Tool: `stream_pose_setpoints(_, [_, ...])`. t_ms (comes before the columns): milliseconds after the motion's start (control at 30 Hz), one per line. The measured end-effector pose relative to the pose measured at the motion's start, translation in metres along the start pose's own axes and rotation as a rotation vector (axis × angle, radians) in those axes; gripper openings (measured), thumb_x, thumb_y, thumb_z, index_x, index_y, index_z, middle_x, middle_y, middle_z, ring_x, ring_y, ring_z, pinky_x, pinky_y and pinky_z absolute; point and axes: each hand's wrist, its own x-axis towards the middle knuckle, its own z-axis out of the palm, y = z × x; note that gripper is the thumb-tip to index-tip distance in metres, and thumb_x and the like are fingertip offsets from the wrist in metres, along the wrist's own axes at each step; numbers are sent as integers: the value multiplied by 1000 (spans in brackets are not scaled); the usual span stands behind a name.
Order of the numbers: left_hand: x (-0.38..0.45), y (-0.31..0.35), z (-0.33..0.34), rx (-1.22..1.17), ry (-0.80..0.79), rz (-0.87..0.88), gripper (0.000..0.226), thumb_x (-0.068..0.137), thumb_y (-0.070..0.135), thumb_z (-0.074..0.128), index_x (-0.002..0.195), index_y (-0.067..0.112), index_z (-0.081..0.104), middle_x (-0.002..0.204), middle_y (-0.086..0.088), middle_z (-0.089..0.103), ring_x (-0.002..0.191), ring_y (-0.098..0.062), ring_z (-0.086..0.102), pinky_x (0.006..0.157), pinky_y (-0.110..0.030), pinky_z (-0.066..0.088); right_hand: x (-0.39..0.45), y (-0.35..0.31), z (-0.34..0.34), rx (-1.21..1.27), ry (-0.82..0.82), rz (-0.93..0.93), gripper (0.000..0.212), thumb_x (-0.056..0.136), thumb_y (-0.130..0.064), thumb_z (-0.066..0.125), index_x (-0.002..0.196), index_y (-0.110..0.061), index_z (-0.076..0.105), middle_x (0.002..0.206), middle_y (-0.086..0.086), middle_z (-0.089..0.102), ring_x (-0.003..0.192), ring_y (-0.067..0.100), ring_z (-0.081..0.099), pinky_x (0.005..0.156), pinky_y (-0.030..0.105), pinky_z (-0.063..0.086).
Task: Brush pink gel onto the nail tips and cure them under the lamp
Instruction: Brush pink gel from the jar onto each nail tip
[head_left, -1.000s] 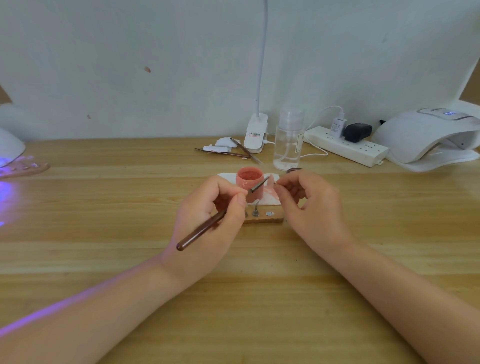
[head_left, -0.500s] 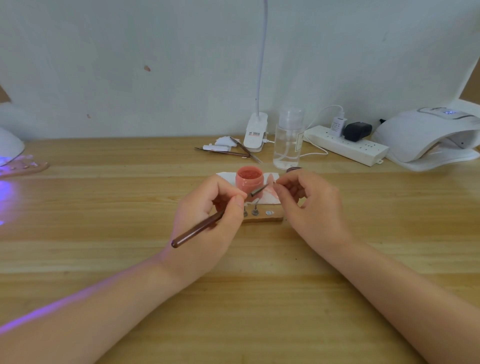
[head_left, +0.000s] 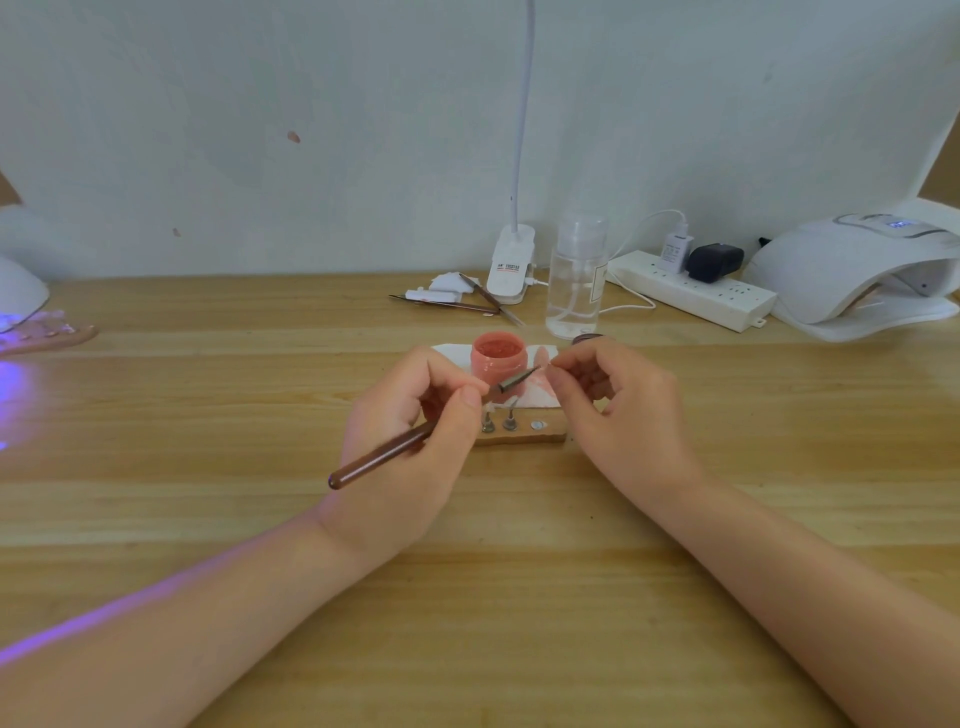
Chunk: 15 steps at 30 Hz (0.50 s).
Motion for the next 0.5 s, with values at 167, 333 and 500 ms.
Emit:
stream_pose_setpoints(167, [1, 0, 3, 12, 21, -26, 10, 91, 15, 57, 83, 21, 59, 75, 12, 67, 62, -1, 56, 58, -6, 42, -1, -2, 0, 44, -15, -12, 6, 85, -8, 67, 86, -13, 67, 74, -6, 65, 71, 4, 57, 58, 5, 38])
stream_pose_setpoints(333, [2, -2, 4, 13, 12, -54, 13, 92, 16, 58, 79, 18, 60, 74, 7, 66, 62, -2, 56, 58, -9, 43, 0, -1, 0, 41, -17, -31, 4, 86, -8, 67, 87, -12, 68, 74, -4, 65, 70, 6, 57, 60, 8, 41])
stream_pose_setpoints(500, [0, -2, 1, -7, 6, -38, 18, 86, 23, 57, 72, 11, 55, 70, -8, 60, 66, -23, 54, 60, -24, 44, 0, 0, 0, 43, 2, -17, 6, 85, -7, 67, 86, -13, 67, 75, -5, 65, 72, 6, 57, 60, 8, 41])
